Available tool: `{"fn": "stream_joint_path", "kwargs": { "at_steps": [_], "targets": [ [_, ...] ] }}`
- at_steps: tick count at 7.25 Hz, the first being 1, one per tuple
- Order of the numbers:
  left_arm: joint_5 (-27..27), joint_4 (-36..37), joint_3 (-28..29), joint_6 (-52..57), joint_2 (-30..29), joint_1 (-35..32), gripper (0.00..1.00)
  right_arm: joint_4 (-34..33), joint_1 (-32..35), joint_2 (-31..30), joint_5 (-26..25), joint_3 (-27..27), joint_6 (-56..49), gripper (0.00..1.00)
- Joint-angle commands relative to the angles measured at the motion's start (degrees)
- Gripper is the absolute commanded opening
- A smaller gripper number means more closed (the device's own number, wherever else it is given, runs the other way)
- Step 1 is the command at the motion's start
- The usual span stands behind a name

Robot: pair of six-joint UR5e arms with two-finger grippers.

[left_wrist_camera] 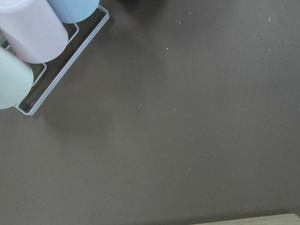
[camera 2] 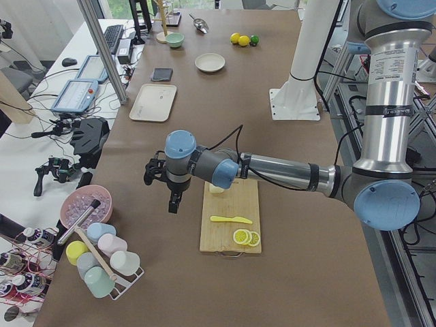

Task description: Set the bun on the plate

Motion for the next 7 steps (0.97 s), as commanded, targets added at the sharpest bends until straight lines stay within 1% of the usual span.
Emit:
{"fn": "stream_joint_path", "kwargs": {
  "at_steps": [1,2,3,4,5,6,7],
  "targets": [
    [0.4,0.1,4.0,0.1,-1.7,0.2,0.98,0.0,0.0,-0.1,0.0,1.7,2.5,1.00],
    [-0.3,-0.2,3.5,-0.1,-1.9,0.2,0.98,0.5,-0.3,0.3,0.0,3.0,4.0,1.00],
    [-0.2,-0.5,2.8,0.6,-1.5,0.2,0.98,5.7,-2.2,0.6,0.0,3.3,5.2,1.00],
    [-0.2,-2.6,2.8,0.6,-1.2,0.2,0.98,13.2,-6.1,0.7,0.0,3.2,9.7,1.00],
    [-0.4,-7.3,2.9,0.4,0.3,0.3,0.98,19.7,-10.8,1.6,-0.1,3.2,19.6,1.00],
    [-0.2,-12.5,3.7,-0.3,1.1,0.3,0.98,25.3,-14.8,1.7,-0.4,2.9,27.4,1.00],
    [-0.2,-12.9,4.1,-0.4,1.0,0.3,0.98,28.3,-18.9,1.7,-1.0,2.6,29.7,1.00]
  ]
}}
